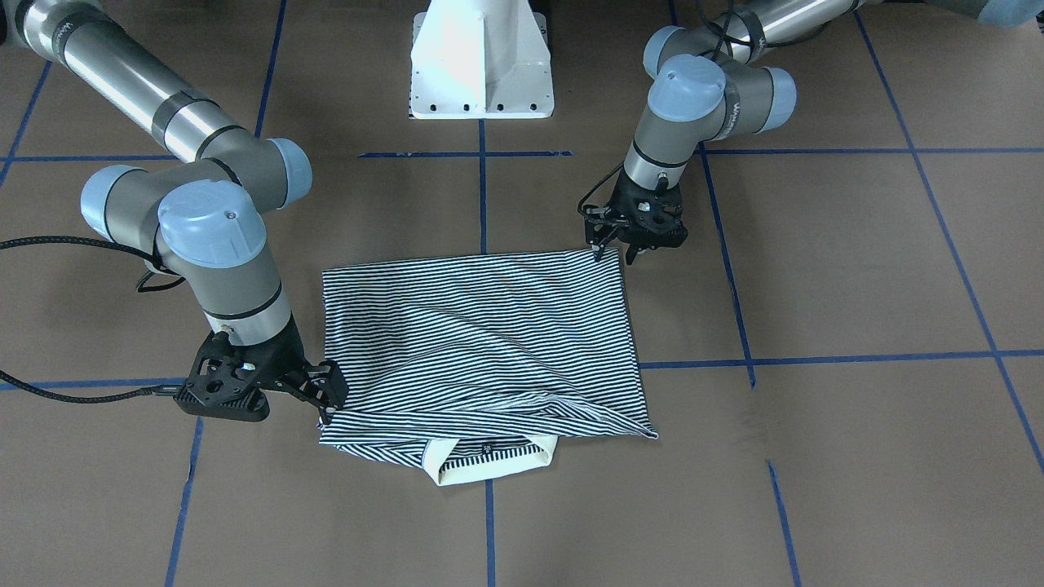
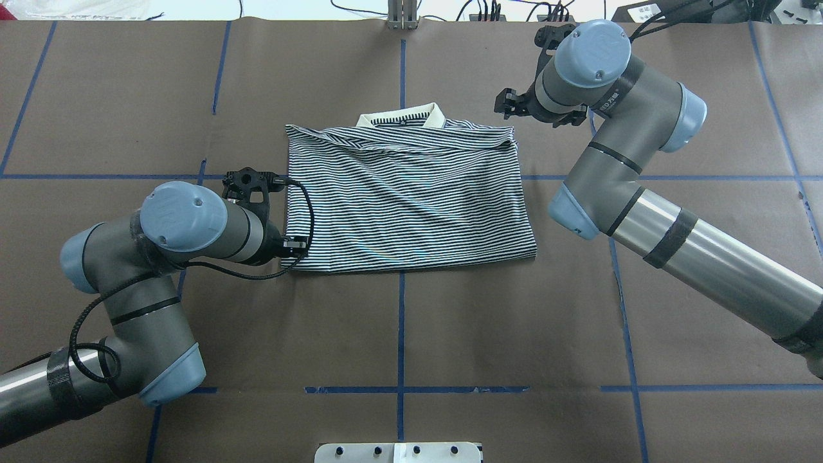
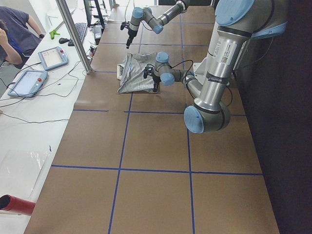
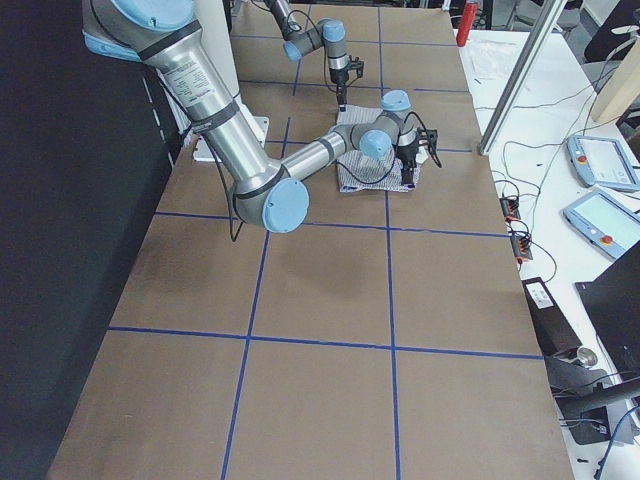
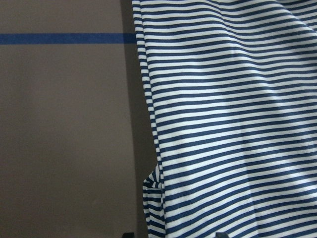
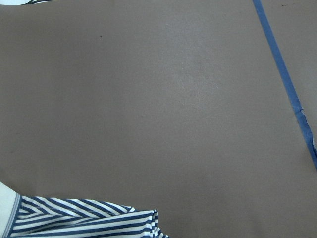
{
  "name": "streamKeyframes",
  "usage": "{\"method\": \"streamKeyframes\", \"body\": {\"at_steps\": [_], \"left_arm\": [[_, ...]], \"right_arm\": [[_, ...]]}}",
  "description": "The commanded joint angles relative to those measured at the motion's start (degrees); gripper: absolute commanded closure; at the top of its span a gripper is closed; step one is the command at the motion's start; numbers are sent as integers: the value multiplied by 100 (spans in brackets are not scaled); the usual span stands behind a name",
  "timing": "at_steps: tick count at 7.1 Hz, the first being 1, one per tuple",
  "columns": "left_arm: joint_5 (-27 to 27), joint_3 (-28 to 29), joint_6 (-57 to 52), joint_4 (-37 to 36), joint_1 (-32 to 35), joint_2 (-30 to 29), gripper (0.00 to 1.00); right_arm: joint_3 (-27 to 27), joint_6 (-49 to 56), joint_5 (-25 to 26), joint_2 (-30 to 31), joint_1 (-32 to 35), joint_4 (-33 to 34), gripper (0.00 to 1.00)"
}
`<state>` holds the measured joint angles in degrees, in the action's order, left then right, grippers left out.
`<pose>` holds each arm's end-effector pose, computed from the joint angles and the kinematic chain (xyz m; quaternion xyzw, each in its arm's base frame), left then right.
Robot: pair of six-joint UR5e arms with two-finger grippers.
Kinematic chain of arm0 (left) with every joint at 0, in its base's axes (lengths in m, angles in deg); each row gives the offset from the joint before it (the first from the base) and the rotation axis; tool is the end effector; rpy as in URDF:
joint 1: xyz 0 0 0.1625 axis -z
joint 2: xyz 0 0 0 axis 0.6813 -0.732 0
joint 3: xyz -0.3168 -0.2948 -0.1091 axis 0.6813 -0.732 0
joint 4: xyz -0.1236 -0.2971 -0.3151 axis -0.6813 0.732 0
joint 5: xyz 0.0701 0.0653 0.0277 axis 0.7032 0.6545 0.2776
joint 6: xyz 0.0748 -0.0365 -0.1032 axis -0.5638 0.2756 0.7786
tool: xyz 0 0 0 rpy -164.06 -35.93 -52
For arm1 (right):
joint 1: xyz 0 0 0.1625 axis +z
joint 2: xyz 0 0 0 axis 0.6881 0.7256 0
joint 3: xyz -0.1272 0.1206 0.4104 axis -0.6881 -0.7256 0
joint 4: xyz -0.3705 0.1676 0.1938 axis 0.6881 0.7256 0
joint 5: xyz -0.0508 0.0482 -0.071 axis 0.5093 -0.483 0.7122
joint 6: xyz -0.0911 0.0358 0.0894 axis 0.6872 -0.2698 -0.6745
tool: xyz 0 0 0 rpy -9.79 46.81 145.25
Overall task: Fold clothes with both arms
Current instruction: 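Withdraw both grippers from the folded shirt toward the robot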
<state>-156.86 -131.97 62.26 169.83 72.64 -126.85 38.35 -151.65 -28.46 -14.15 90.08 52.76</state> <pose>0.5579 -0.4378 0.3475 0.1033 0.4389 -0.0090 0.8925 -0.4872 -0.6679 0.3514 0.1333 -0.3712 0.1540 0.9059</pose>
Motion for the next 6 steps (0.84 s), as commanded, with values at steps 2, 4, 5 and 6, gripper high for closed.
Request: {"method": "streamKeyframes", "body": {"at_steps": [2,4,5,6], "left_arm": [[16,15,0,-6,-122,12,67],[59,15,-8,-6,-131,21,97],[103,-3,-34,-6,-114,30,100],[104,-64,-78,-6,-79,169,100]], "right_arm": [[-5,0,6,11,-2,0,0],[4,0,6,20,-2,0,0],[-5,-8,6,20,-11,-8,0],[-5,0,6,20,-2,-8,0]]}}
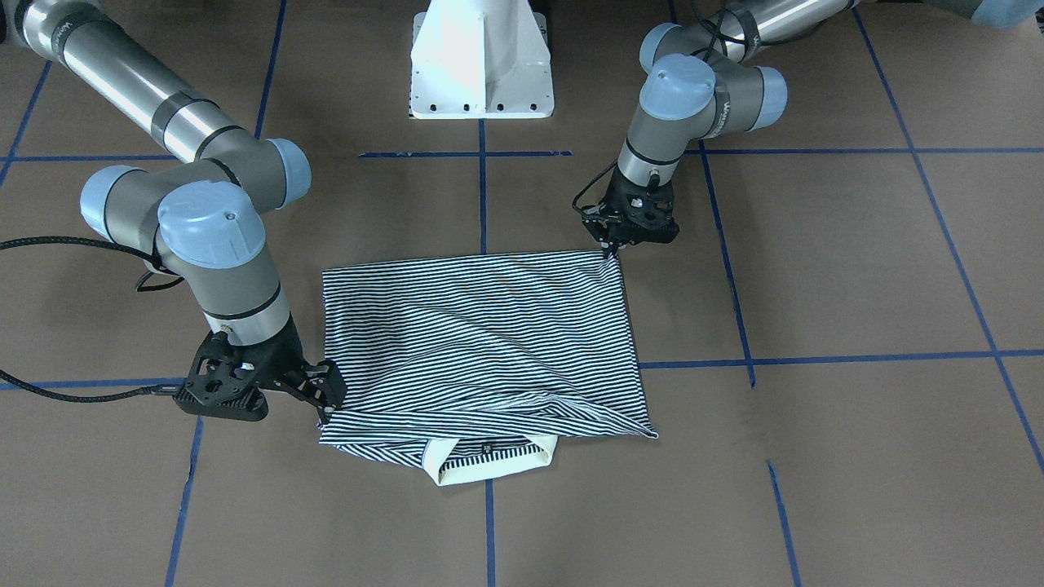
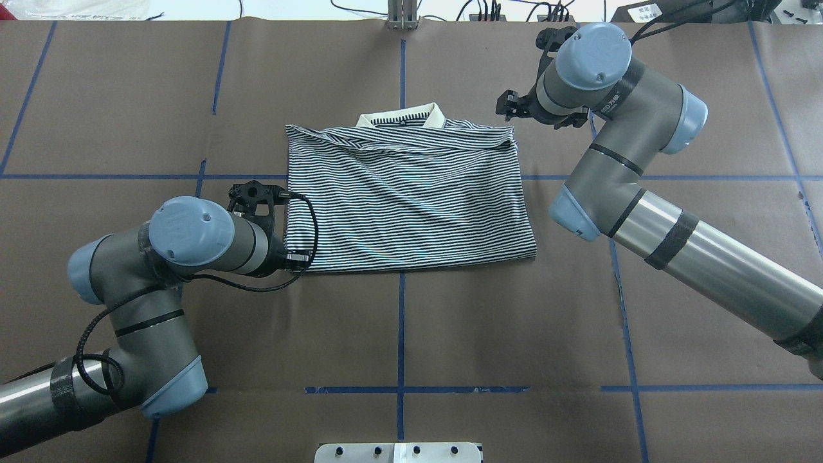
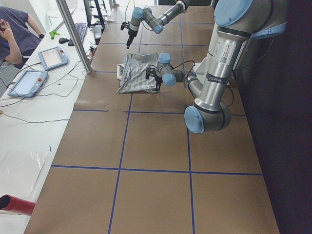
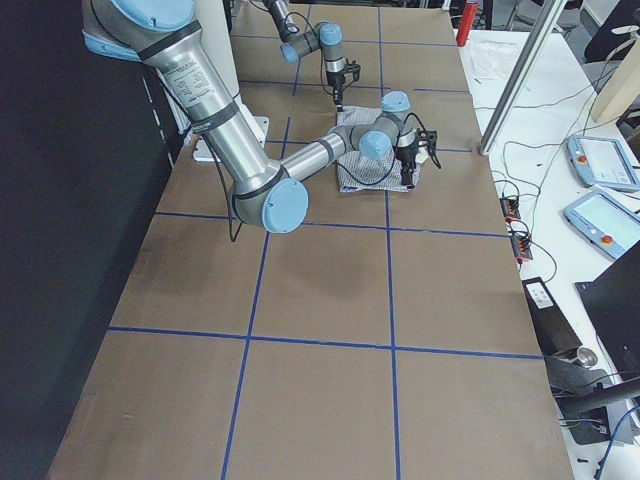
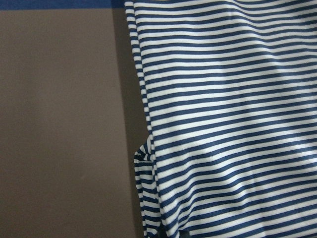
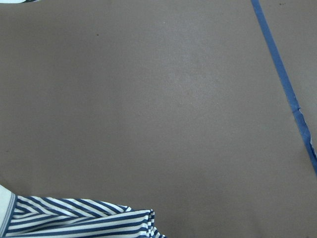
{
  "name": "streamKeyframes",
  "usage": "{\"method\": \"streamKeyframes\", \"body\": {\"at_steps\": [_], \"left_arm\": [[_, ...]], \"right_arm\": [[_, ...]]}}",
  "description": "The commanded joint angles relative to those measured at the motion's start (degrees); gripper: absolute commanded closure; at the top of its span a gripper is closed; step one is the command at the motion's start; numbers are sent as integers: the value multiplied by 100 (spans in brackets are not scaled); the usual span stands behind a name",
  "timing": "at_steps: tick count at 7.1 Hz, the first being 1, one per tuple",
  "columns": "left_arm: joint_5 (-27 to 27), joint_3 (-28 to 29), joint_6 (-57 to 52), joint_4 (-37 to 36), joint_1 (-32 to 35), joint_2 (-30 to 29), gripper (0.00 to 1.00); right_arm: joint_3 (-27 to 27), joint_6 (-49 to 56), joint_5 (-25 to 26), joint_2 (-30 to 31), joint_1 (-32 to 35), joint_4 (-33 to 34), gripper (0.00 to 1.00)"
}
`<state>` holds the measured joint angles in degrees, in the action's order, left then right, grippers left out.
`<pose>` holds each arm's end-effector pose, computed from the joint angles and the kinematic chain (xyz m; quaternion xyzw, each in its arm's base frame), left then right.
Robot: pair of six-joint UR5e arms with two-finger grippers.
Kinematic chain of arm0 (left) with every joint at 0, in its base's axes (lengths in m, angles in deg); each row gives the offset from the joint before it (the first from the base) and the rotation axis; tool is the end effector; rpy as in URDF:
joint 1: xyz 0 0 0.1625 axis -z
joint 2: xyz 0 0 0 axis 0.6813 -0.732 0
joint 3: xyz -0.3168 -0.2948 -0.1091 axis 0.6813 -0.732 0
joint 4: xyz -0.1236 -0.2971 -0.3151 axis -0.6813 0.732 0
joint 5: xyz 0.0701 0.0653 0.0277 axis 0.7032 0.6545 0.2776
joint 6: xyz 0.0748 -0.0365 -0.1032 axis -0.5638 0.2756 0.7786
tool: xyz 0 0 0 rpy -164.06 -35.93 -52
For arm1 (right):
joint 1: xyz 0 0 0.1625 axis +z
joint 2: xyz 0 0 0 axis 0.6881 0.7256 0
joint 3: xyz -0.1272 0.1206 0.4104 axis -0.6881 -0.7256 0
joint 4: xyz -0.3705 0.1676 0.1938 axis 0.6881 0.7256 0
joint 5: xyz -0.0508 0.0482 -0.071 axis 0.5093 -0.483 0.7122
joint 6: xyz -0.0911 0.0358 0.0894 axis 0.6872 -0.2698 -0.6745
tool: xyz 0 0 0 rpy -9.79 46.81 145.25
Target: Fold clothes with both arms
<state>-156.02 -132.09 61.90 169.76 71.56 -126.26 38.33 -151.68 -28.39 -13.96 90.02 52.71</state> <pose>0.5633 -0.4279 0.3540 0.1045 0.4333 -0.0016 0.8952 -0.4875 -0.6671 0.3542 0.1328 -0.3700 0.1542 0.9065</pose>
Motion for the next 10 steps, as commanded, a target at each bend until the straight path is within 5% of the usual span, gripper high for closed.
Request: {"method": "streamKeyframes", "body": {"at_steps": [1,3,6,10], "left_arm": [[28,-53,-321,-9,204,137,100],[11,287,-1313,-9,914,146,100],[116,1612,-2352,402,2084,-388,100],[1038,4889,-2337,2052,2394,-2119,100]], "right_arm": [[6,-5,0,0,-4,-3,0],[-2,-5,0,0,-5,-3,0],[6,-23,0,-17,-22,-3,0],[50,-40,0,-44,-31,-3,0]]}}
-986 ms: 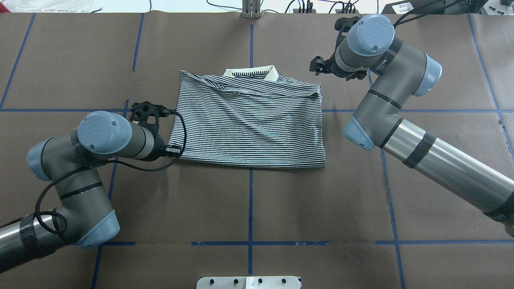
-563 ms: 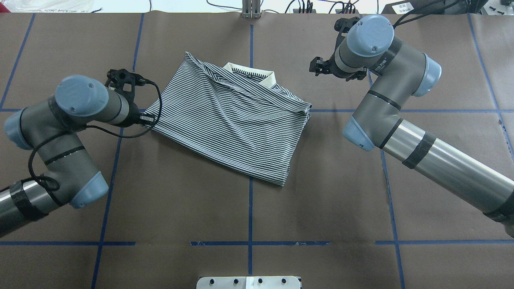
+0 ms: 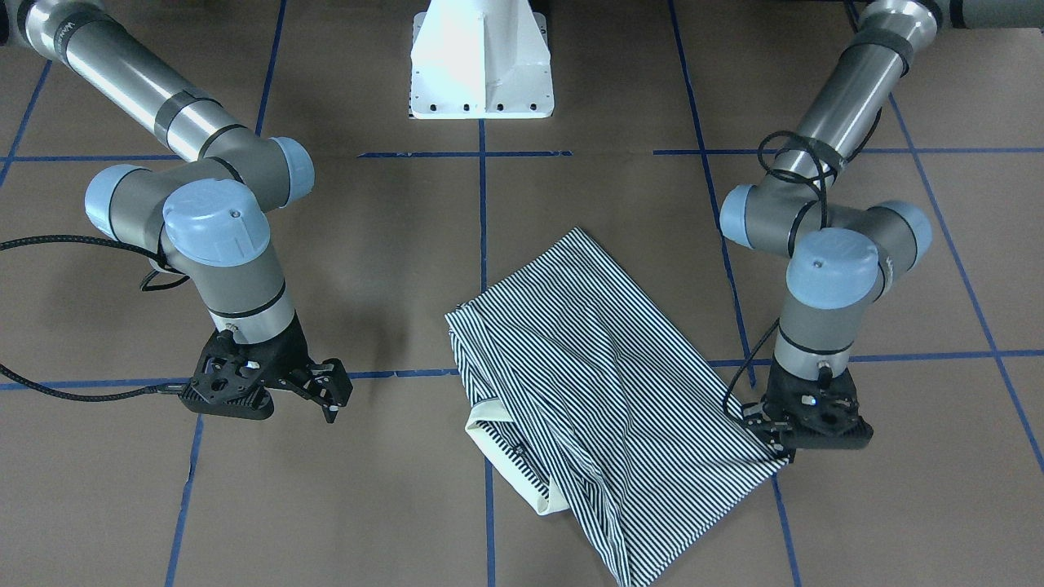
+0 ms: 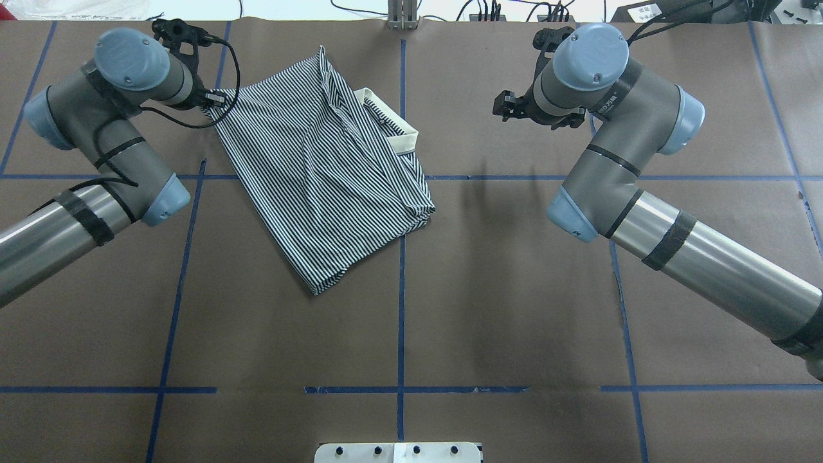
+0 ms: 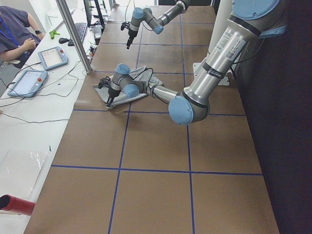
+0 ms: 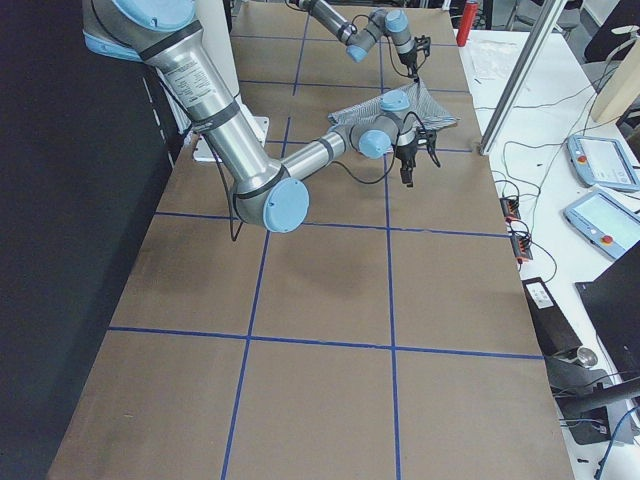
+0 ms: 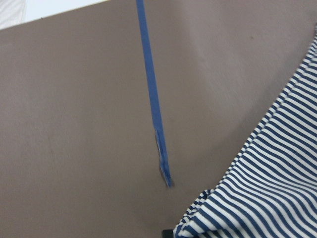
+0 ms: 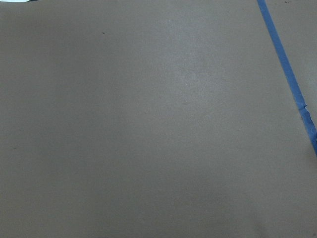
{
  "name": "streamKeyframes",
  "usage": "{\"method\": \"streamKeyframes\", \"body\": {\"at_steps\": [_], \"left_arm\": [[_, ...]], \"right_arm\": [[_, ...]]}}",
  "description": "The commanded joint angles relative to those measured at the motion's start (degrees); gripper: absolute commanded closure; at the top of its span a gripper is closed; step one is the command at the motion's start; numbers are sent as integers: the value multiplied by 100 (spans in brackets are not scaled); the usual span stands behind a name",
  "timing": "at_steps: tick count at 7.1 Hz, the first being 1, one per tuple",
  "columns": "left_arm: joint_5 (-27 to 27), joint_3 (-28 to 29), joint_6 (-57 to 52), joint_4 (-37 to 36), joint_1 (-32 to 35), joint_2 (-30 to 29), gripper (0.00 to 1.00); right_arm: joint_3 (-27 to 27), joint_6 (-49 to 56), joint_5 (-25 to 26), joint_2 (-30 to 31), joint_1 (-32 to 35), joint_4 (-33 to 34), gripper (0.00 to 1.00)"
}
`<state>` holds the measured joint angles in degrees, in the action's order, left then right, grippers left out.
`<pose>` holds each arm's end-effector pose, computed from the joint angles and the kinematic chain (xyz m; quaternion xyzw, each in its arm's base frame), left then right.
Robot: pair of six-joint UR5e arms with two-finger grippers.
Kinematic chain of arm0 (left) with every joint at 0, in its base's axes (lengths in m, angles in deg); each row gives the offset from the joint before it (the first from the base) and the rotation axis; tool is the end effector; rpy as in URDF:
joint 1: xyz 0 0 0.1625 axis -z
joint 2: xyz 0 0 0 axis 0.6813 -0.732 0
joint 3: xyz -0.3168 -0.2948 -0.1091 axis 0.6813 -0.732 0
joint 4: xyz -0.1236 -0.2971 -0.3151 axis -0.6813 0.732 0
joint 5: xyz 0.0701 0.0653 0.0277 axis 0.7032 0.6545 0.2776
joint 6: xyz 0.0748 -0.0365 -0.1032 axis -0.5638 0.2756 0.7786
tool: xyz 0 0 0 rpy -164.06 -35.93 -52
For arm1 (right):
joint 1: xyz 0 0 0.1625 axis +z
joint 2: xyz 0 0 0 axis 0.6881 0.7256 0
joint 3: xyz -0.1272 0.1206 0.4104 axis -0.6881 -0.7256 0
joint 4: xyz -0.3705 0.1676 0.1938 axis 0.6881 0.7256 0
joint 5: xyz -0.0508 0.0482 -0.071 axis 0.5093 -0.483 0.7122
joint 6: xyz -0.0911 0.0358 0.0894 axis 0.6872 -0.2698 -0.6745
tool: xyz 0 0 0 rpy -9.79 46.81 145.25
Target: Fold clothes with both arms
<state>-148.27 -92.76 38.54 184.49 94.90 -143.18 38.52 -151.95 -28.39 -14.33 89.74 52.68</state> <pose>0.4388 -0.7613 0.4679 0.2623 0.2726 -0.0348 0.9250 -0.4912 -0.6652 0.3470 0.1338 -0.3744 0.1533 0.9047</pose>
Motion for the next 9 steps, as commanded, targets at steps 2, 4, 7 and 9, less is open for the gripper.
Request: {"method": "streamKeyframes", "body": {"at_steps": [2,4,7,9], "left_arm": [[379,1236,-45,821,96,-483,1],[-685,895,-849,847,541,-456,0],[-931,462,-1214,882,650,-131,0],[-931,383,-1214,891,649,-114,0]], "right_arm": [[84,-74,17,-41,-64,0,0],[-90,-606,183,-426,-248,35,0],[-1468,-1849,719,-1928,-679,9,32],[-2529,-2122,1079,-2438,-864,-814,35]]}}
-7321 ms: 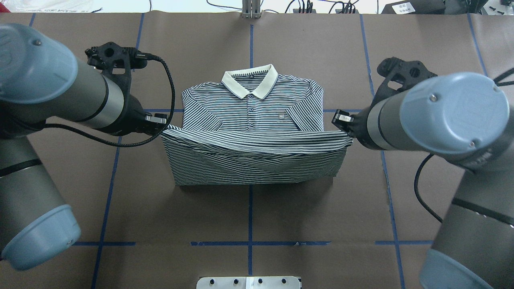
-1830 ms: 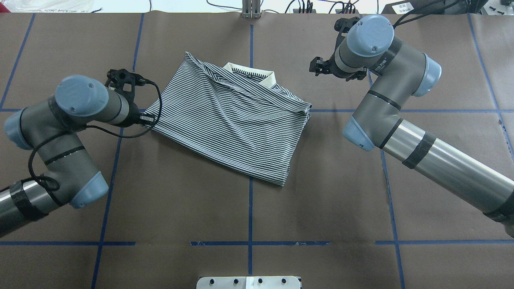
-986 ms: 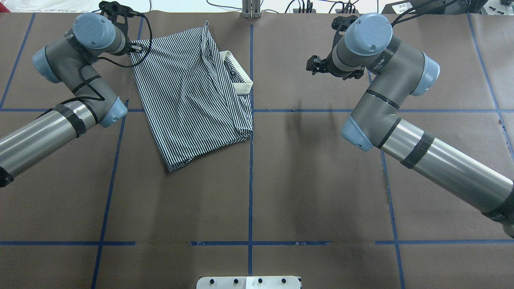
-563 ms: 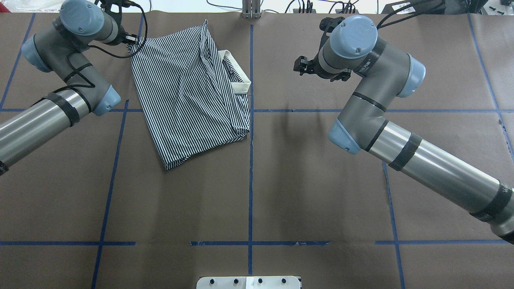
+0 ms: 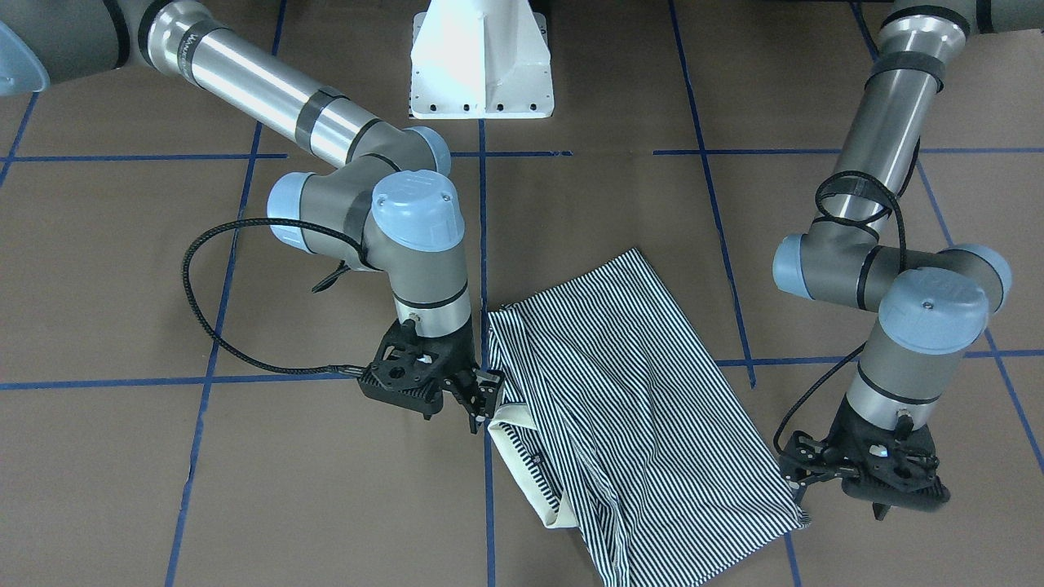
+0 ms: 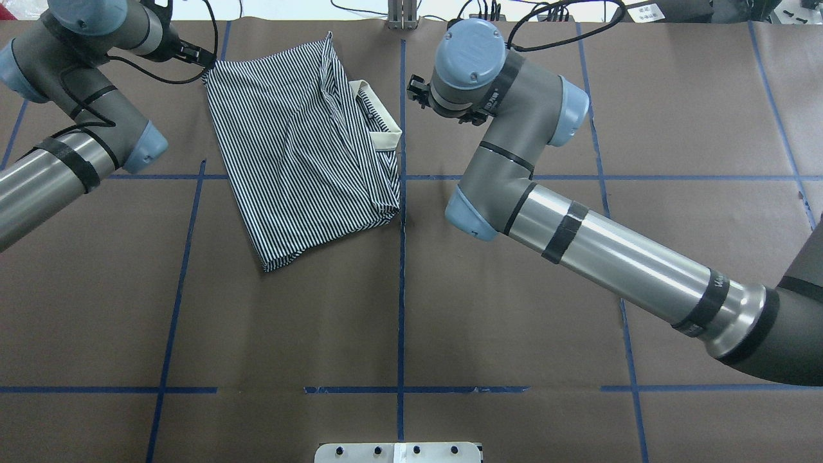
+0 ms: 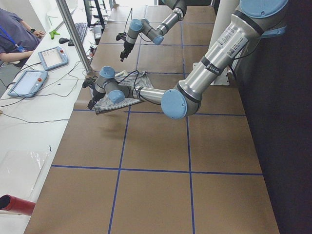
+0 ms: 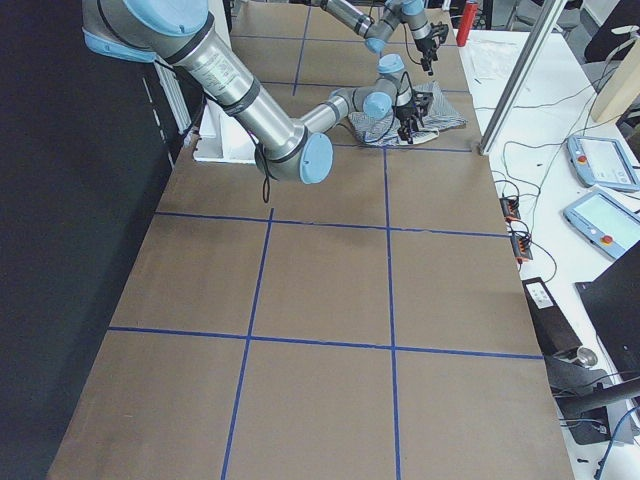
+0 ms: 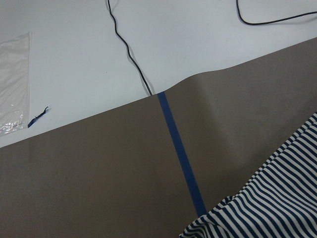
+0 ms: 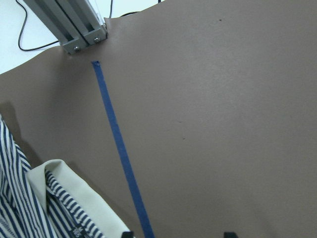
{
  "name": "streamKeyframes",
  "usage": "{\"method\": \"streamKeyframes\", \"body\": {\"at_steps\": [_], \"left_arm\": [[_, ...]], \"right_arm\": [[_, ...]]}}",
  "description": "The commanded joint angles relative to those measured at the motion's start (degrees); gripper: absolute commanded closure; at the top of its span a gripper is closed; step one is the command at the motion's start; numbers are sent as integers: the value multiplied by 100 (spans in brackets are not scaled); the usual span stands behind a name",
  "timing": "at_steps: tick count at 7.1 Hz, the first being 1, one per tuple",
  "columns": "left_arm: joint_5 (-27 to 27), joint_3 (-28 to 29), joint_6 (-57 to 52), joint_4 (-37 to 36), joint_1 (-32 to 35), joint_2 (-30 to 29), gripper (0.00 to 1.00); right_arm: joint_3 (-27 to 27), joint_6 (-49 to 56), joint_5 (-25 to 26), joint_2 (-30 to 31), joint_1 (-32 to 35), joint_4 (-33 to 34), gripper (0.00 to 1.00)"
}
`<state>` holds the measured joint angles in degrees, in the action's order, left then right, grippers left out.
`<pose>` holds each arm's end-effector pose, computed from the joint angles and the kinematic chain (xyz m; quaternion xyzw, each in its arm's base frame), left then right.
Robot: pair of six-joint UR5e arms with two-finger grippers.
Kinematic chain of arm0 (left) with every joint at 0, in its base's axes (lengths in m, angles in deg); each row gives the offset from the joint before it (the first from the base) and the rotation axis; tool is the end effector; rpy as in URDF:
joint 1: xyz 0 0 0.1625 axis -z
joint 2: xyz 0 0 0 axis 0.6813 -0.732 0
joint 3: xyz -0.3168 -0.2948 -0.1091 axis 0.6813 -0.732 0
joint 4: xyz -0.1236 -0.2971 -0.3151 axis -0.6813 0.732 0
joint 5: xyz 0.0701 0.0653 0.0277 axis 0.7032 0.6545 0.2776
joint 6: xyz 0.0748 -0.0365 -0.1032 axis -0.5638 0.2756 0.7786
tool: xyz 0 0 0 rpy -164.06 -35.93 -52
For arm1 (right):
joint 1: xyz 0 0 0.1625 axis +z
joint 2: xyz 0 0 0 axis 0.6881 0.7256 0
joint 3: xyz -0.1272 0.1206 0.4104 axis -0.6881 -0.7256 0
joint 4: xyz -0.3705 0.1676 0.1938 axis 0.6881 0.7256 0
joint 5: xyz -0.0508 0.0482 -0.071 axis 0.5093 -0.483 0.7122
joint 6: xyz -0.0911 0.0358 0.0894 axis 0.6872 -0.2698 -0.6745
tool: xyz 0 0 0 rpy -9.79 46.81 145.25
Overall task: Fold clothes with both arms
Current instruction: 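Move the right gripper over the shirt near the cream collar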
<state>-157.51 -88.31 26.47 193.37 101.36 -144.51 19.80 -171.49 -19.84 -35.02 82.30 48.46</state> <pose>0.3736 -0.8034 0.4659 0.3017 0.3110 0.0463 0.9001 -0.6421 -0.6766 0.1992 0.1257 -0.4189 0.2681 0.8584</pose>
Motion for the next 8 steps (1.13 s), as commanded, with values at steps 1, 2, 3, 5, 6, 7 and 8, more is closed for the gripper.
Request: {"method": "streamKeyframes", "body": {"at_steps": [1,2,3,5,6,7,8], "left_arm": [[-7,-62,-7,4,12,20,0],[-7,-62,-7,4,3,20,0],[-7,-62,-7,4,3,20,0],[-7,-62,-7,4,12,20,0],[-7,-62,-7,4,12,20,0],[2,-62,2,4,12,20,0],[-7,-62,2,12,12,20,0]], "right_arm": [[-777,-212,270,-468,-216,-395,35],[-813,-213,444,-469,-330,-404,35],[-857,-221,533,-469,-392,-404,35],[-988,-221,673,-460,-454,-413,35],[-1093,-221,770,-460,-515,-413,34],[-1094,-221,780,-469,-533,-413,34],[-1094,-230,797,-469,-551,-422,34]]}}
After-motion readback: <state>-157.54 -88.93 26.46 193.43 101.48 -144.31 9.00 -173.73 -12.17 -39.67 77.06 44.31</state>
